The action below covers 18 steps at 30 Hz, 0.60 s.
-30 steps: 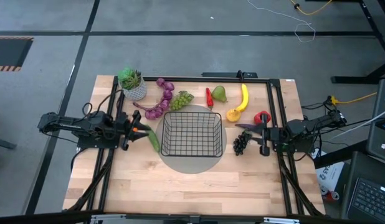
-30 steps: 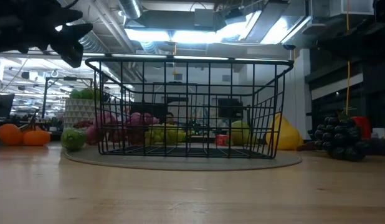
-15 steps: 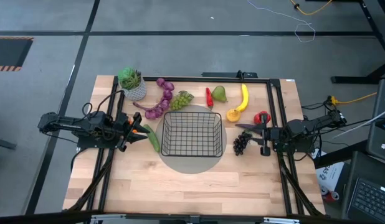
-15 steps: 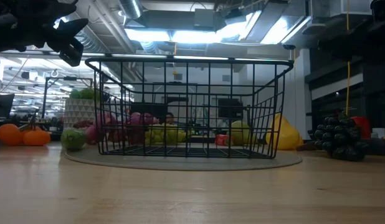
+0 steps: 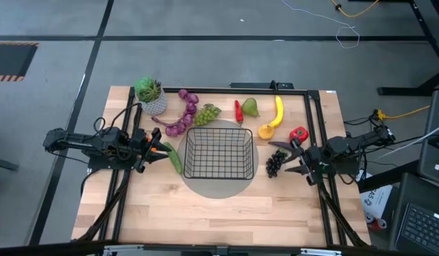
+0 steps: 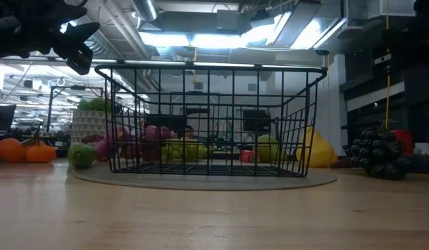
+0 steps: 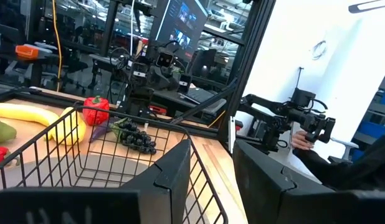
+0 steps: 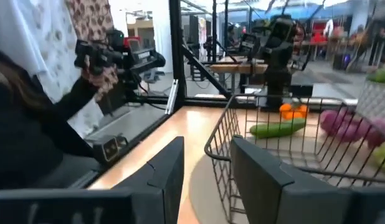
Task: Build produce basket
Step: Put the yellow pear into the black wire basket
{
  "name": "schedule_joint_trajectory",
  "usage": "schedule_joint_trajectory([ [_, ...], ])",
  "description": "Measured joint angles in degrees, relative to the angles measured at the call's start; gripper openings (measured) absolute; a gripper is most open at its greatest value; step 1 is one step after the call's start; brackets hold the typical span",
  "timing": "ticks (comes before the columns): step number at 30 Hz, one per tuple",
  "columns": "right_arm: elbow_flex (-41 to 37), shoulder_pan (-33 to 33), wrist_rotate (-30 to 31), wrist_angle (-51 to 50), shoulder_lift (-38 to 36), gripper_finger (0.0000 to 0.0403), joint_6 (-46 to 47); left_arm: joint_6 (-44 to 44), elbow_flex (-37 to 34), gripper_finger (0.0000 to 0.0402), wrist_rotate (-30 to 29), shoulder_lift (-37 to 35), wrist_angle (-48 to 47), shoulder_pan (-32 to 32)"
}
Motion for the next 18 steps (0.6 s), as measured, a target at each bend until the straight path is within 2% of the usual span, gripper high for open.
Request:
schedule_joint_trajectory([
  [5, 0.0, 0.0, 0.0, 1.0, 0.0, 0.0133, 0.8, 0.0, 0.0, 0.0115, 0.0, 0.0, 0.0, 0.0],
  [12, -0.1, 0.0, 0.9, 9.4, 0.2, 0.0133, -3.5, 0.0, 0.0, 0.0115, -0.1, 0.0, 0.0, 0.0],
  [14, -0.1, 0.0, 5.5, 11.0, 0.2, 0.0133, -0.6, 0.0, 0.0, 0.0115, -0.1, 0.0, 0.0, 0.0],
  [18, -0.1, 0.0, 22.2, 9.7, 0.8, 0.0133, 7.7, 0.0, 0.0, 0.0115, -0.1, 0.0, 0.0, 0.0],
])
